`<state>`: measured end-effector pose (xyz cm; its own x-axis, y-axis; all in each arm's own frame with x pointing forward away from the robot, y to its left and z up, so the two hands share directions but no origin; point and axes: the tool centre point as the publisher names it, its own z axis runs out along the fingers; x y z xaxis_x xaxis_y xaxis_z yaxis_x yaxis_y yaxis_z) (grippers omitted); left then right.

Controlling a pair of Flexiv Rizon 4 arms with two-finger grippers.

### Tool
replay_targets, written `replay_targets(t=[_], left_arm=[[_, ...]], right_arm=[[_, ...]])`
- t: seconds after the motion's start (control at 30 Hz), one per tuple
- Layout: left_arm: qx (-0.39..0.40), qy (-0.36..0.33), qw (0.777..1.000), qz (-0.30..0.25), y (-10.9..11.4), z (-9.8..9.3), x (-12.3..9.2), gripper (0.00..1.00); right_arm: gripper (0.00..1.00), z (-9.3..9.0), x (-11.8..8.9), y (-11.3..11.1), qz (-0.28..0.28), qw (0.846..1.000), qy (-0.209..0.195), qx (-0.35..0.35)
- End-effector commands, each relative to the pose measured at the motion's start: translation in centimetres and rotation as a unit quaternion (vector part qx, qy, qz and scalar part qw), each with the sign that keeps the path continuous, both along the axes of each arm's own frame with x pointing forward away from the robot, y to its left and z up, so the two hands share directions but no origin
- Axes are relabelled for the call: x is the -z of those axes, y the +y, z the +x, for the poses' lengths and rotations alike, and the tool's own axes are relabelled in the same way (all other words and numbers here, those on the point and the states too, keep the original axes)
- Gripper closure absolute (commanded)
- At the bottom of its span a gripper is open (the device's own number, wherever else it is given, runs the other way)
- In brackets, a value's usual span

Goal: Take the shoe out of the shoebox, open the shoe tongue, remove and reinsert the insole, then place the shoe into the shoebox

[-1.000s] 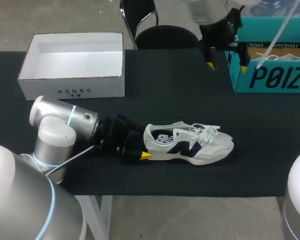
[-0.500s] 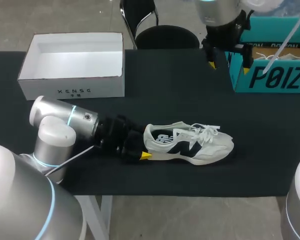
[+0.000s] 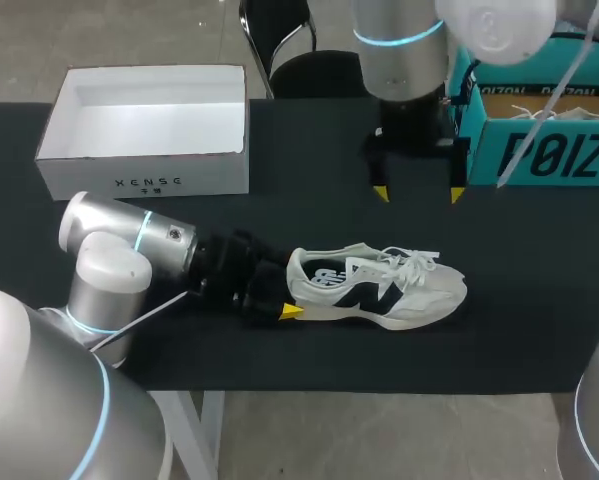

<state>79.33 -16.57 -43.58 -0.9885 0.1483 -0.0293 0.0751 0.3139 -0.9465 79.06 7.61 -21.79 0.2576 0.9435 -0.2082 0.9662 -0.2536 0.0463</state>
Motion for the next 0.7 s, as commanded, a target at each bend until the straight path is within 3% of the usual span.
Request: replay_targets(t=[0.03,0.17,0.7], left_arm=[[-0.001,0.000,1.000,0.001,-0.3,0.0,0.3,1.00],[-0.001,0.000,1.000,0.001,-0.3,0.0,0.3,1.00],[-0.001,0.000,1.000,0.001,-0.3,0.0,0.3,1.00]], right_arm=[[0.00,-2.7,1.2,0.4,0.042,0.999,-0.016,-0.030],[0.00,-4.0,2.1,2.2,0.074,0.992,-0.042,-0.094],[0.00,-4.1,2.2,2.5,0.088,0.990,-0.052,-0.097]])
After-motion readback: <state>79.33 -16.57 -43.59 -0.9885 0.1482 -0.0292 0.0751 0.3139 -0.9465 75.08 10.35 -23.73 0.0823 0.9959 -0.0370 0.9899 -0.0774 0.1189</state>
